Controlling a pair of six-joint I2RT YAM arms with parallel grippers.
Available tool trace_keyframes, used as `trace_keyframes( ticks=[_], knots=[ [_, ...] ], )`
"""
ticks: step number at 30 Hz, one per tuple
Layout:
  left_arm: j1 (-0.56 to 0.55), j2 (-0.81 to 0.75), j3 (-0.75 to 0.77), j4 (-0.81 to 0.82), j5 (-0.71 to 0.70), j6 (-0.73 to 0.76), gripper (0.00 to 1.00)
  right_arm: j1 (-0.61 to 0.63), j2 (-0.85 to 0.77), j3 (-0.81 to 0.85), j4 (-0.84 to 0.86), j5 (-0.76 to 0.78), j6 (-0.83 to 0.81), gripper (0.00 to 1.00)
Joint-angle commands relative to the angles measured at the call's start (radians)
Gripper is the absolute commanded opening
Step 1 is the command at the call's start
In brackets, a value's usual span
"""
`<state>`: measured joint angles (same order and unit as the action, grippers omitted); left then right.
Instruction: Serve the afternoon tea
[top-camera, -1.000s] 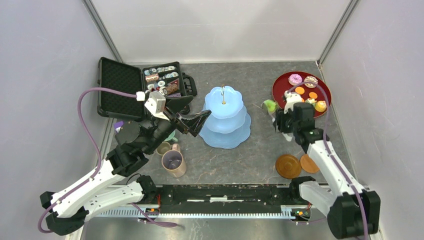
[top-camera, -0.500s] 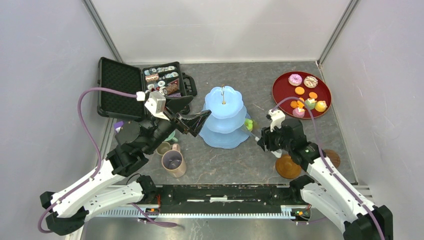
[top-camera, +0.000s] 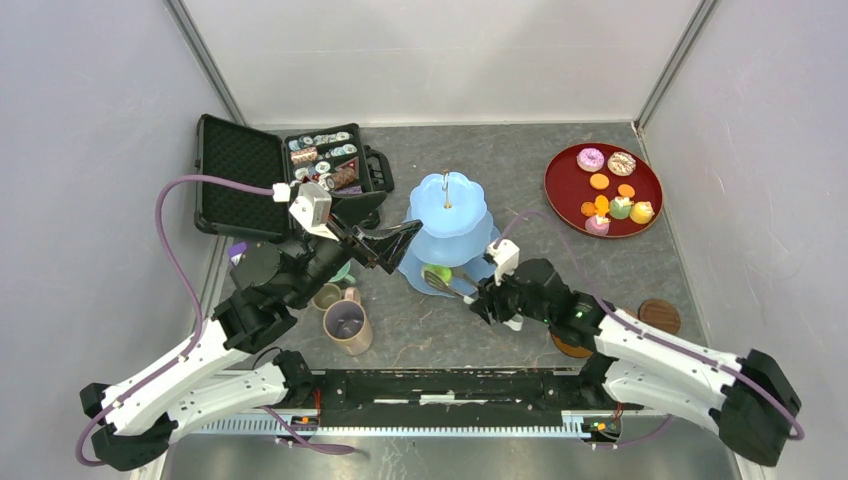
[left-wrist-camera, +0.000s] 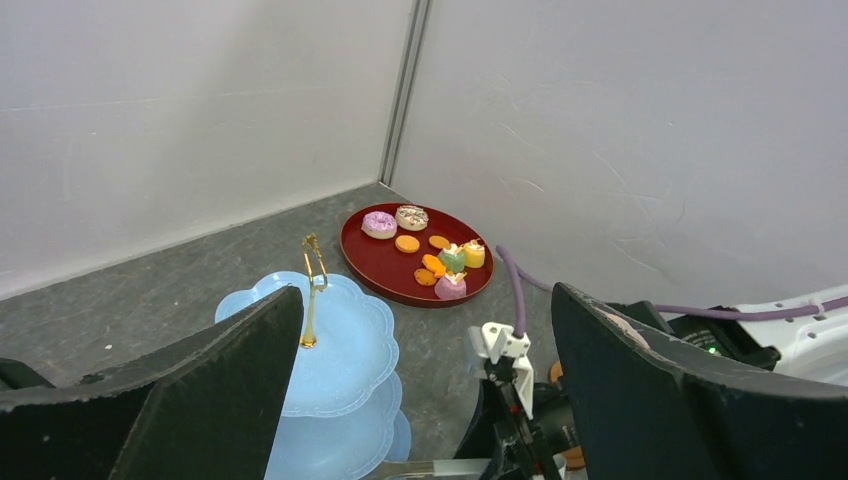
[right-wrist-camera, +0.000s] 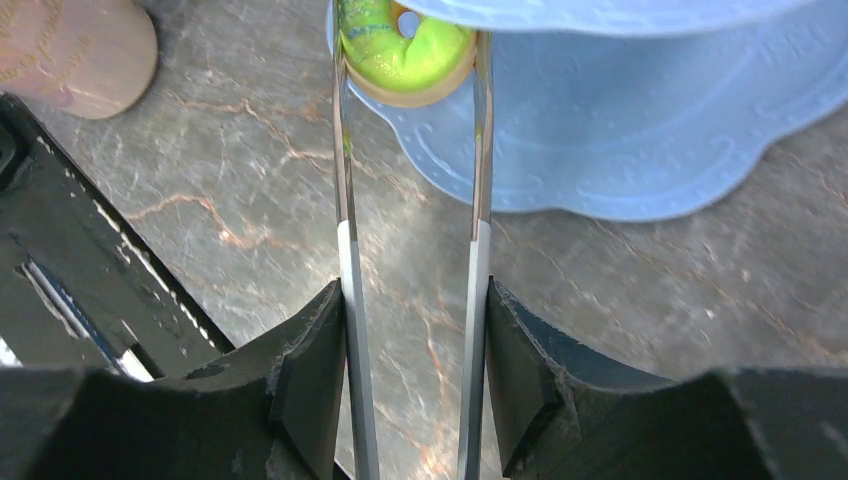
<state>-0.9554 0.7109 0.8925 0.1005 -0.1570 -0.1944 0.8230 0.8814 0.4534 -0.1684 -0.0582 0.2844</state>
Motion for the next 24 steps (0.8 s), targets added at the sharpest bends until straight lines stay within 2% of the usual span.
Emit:
trace_keyframes(
  ticks=[1,10,17,24],
  knots=[
    [-0.005,-0.011,0.007,0.019,-0.02,0.039,1.0,0.101,0.105,0.001,0.273,0.17,0.07,0.46],
    [-0.006,-0.022,0.006,0.018,-0.024,0.038,1.0,0.267,0.38,0.082,0.46,0.483,0.147,0.47],
    [-0.01,-0.021,0.004,0.021,-0.024,0.039,1.0,0.284,0.44,0.096,0.515,0.568,0.18,0.47],
    [-0.012,-0.016,0.004,0.019,-0.025,0.04,1.0,0.284,0.527,0.104,0.616,0.609,0.097,0.49]
  ],
)
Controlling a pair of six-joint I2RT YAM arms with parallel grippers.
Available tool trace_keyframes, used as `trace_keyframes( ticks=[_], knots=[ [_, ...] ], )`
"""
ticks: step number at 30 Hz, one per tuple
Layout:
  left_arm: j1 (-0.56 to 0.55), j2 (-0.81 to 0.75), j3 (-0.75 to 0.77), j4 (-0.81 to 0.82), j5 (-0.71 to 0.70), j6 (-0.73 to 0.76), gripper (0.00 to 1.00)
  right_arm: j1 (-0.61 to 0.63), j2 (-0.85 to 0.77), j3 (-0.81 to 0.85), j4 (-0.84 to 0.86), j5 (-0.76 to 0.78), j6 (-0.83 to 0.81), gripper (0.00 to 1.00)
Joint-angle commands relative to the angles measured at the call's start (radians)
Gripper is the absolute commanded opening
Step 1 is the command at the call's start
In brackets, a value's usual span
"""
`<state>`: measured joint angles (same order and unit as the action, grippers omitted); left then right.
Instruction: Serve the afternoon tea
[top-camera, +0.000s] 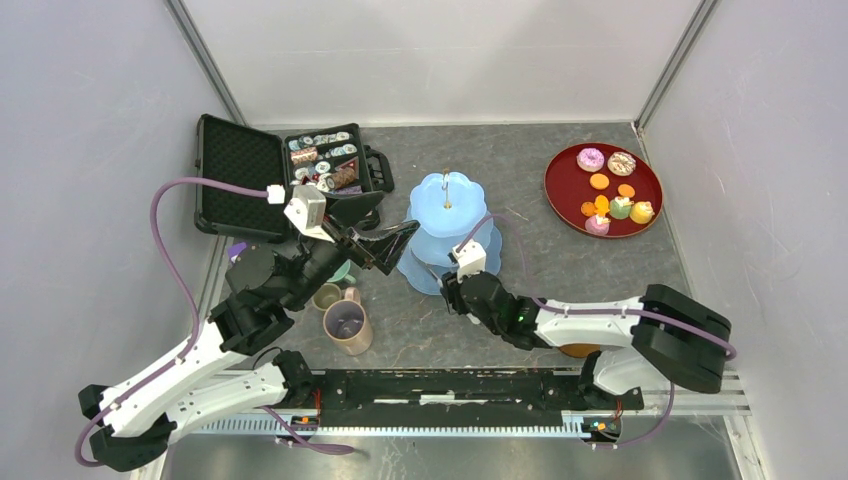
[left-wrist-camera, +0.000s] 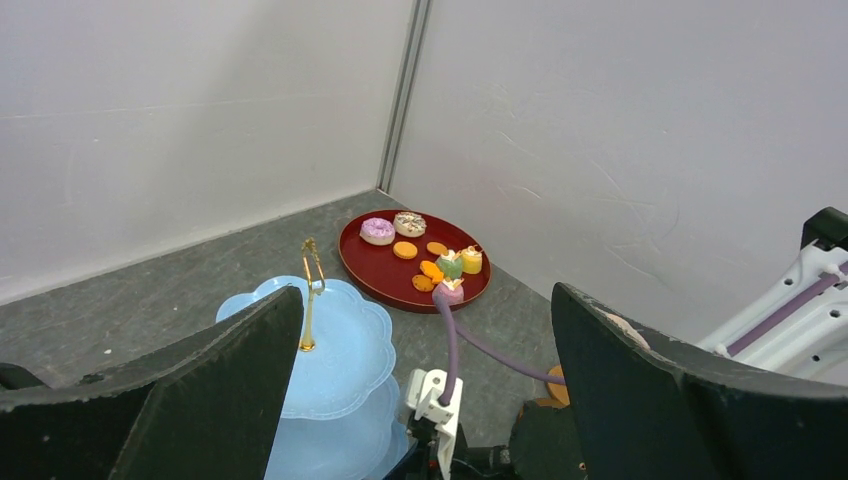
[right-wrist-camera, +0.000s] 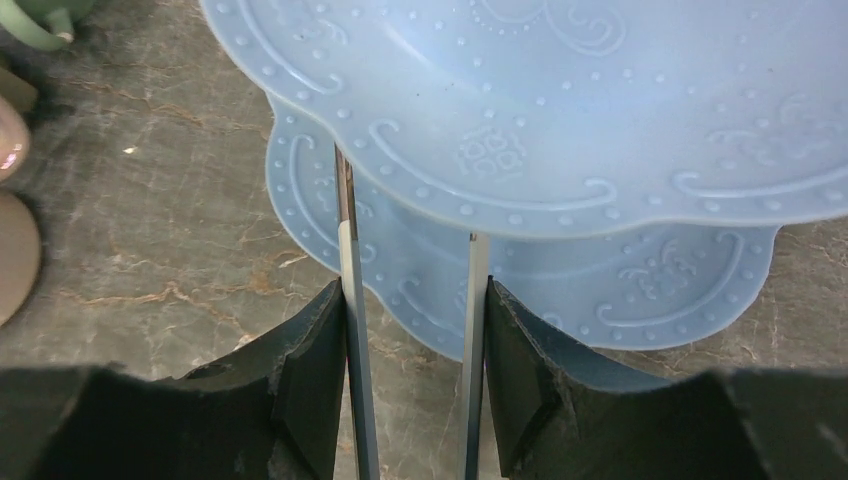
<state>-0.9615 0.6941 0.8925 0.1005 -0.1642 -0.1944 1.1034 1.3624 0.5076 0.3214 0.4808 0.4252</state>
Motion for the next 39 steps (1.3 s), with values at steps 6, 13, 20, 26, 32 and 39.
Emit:
trace_keyframes(
  ticks=[6,13,20,26,32,39],
  knots=[
    [-0.006,0.005,0.003,0.021,-0.019,0.04,1.0,0.004,0.122,0.081,0.182,0.095,-0.081,0.5],
    [-0.006,0.011,0.001,0.024,-0.018,0.04,1.0,0.004,0.183,0.11,0.211,0.105,-0.104,0.56],
    [-0.001,0.023,0.004,0.019,-0.028,0.047,1.0,0.003,0.228,0.16,0.194,0.11,-0.132,0.58],
    [-0.002,0.025,0.003,0.026,0.001,0.033,1.0,0.003,0.211,0.153,0.142,0.103,-0.113,0.63],
    [-0.003,0.028,0.003,0.023,0.002,0.025,1.0,0.005,0.19,0.151,0.099,0.065,-0.088,0.65],
    [-0.003,0.028,0.006,0.019,0.003,0.022,1.0,0.043,0.14,0.152,0.043,0.041,-0.077,0.62]
  ],
)
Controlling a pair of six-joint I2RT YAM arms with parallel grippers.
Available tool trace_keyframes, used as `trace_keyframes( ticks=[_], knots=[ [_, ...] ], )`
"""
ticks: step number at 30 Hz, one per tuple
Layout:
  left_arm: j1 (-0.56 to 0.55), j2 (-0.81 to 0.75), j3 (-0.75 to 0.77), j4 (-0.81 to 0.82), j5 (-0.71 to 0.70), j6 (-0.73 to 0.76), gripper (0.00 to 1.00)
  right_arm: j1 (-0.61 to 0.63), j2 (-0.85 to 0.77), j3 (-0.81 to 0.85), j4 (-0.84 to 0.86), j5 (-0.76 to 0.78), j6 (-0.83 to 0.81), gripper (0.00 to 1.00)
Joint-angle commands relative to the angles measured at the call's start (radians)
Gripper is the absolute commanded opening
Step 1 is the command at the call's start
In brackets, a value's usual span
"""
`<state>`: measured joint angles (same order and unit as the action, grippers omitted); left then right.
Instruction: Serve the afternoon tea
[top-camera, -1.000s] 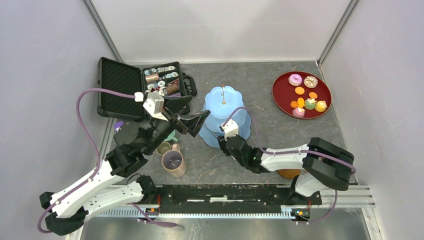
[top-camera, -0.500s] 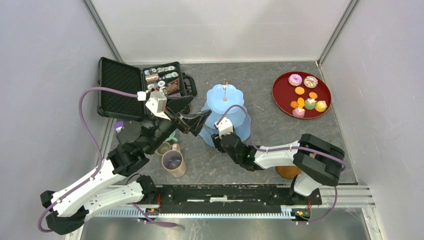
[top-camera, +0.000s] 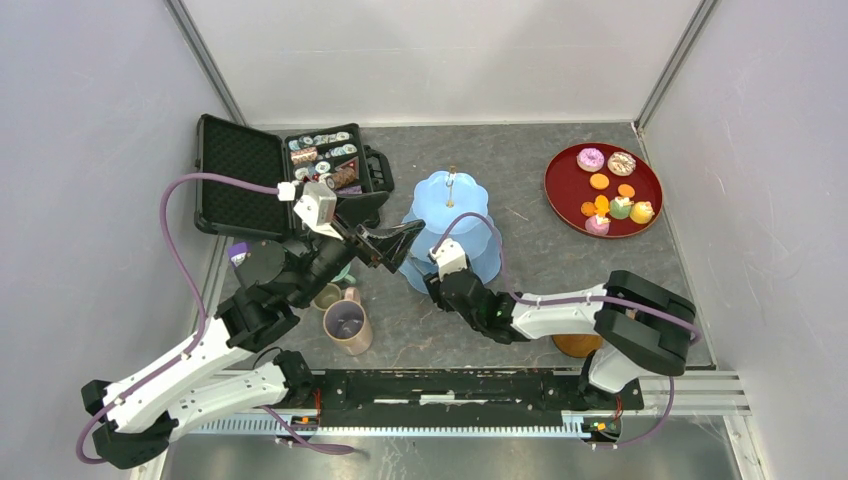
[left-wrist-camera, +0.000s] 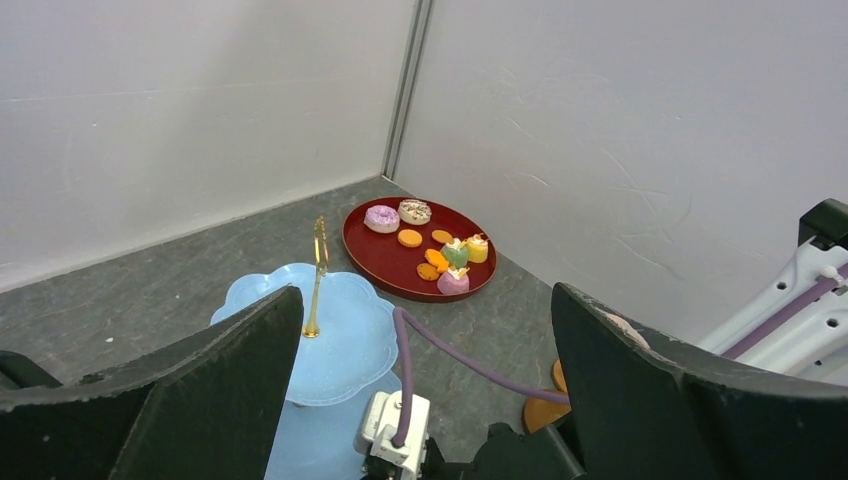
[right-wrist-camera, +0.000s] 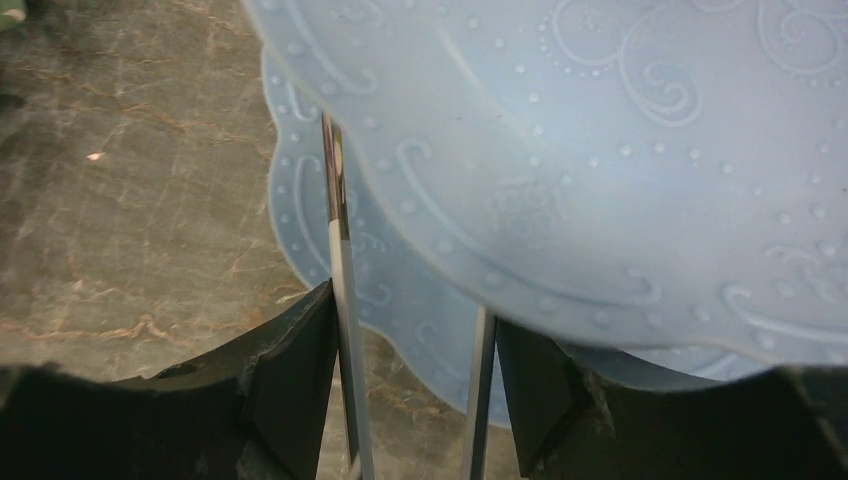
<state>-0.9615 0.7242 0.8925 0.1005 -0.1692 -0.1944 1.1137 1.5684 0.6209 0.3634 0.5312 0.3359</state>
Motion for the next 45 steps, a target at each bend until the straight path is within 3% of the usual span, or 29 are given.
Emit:
trace_keyframes(
  ticks=[1,21,31,36,41,45],
  knots=[
    [-0.003,-0.006,0.004,0.023,0.015,0.02,1.0,0.035,-0.073,0.036,-0.012,-0.013,0.014,0.62],
    [-0.003,-0.006,0.005,0.021,0.008,0.029,1.0,0.046,-0.341,-0.088,-0.322,-0.056,0.148,0.63],
    [-0.003,-0.007,0.005,0.019,0.005,0.031,1.0,0.046,-0.623,-0.104,-0.734,0.049,0.263,0.6],
    [-0.003,-0.008,0.006,0.018,0.004,0.032,1.0,0.03,-0.646,-0.046,-0.938,0.147,0.339,0.59],
    [-0.003,-0.011,0.005,0.018,0.006,0.032,1.0,-0.084,-0.619,0.02,-1.056,0.214,0.335,0.59],
    [-0.003,-0.014,0.005,0.018,-0.001,0.033,1.0,-0.238,-0.65,0.073,-0.97,0.2,0.181,0.58]
  ],
)
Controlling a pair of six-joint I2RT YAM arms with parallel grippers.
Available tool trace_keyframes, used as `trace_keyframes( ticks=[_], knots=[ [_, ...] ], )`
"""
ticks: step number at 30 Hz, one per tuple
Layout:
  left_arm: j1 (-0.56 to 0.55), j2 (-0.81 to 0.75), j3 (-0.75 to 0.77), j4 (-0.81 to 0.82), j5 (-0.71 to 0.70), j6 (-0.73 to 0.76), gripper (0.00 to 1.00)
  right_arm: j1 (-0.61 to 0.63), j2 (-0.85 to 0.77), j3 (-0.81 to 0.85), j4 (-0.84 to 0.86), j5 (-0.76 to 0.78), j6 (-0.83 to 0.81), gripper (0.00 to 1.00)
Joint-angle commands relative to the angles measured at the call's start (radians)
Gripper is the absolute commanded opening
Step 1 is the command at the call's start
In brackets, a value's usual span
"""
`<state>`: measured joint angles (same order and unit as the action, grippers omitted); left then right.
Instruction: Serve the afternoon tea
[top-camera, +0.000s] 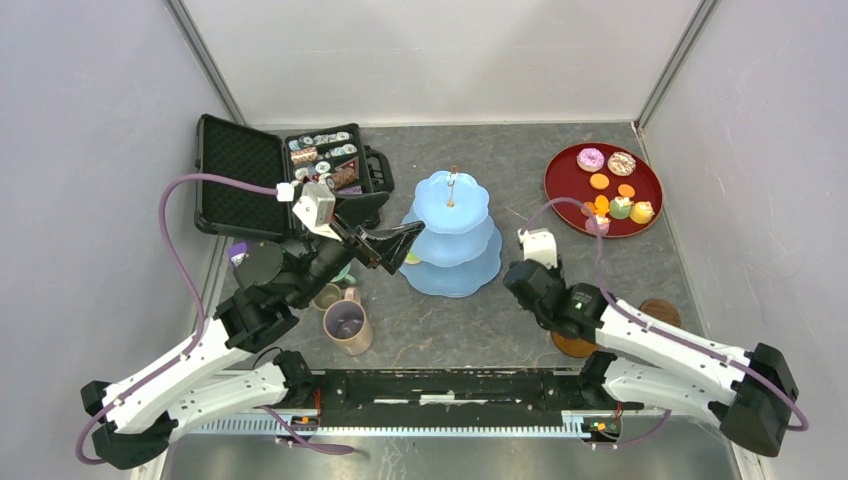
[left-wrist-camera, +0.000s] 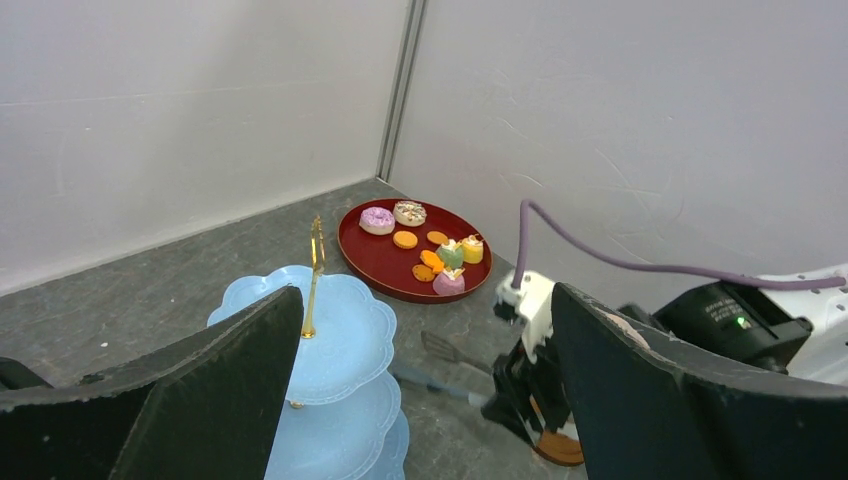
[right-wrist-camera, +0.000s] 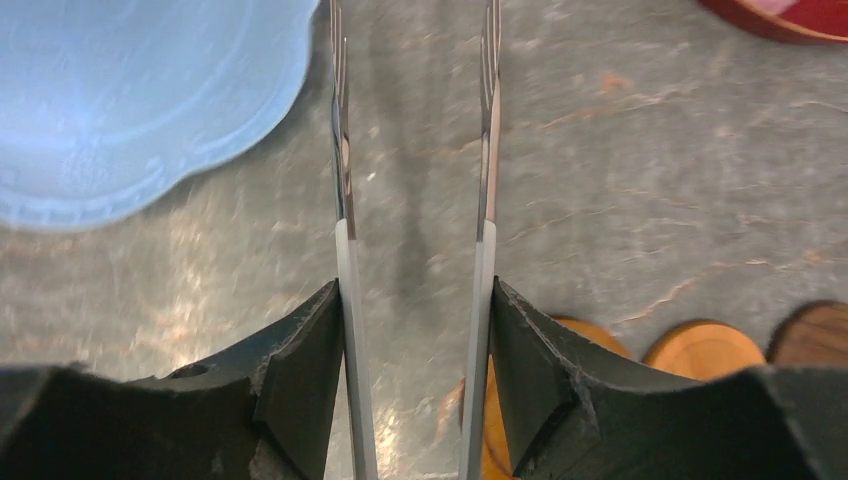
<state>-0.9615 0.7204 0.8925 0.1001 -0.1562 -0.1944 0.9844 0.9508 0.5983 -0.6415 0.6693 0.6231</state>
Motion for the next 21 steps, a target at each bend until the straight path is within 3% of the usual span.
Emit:
trace_keyframes(
  ticks=[1,11,15,21],
  knots=[
    [-0.003,-0.011,0.006,0.018,-0.012,0.033,1.0,-0.145,-0.036,0.108,0.072,0.044,-0.153,0.58],
    [-0.014,-0.014,0.005,0.02,-0.011,0.033,1.0,-0.572,0.073,0.258,0.242,-0.116,-0.432,0.58],
    [-0.018,-0.016,0.005,0.019,-0.015,0.035,1.0,-0.782,0.174,0.343,0.305,-0.308,-0.476,0.57],
    [-0.021,-0.01,0.003,0.02,-0.014,0.033,1.0,-0.975,0.38,0.52,0.306,-0.532,-0.47,0.57]
  ],
)
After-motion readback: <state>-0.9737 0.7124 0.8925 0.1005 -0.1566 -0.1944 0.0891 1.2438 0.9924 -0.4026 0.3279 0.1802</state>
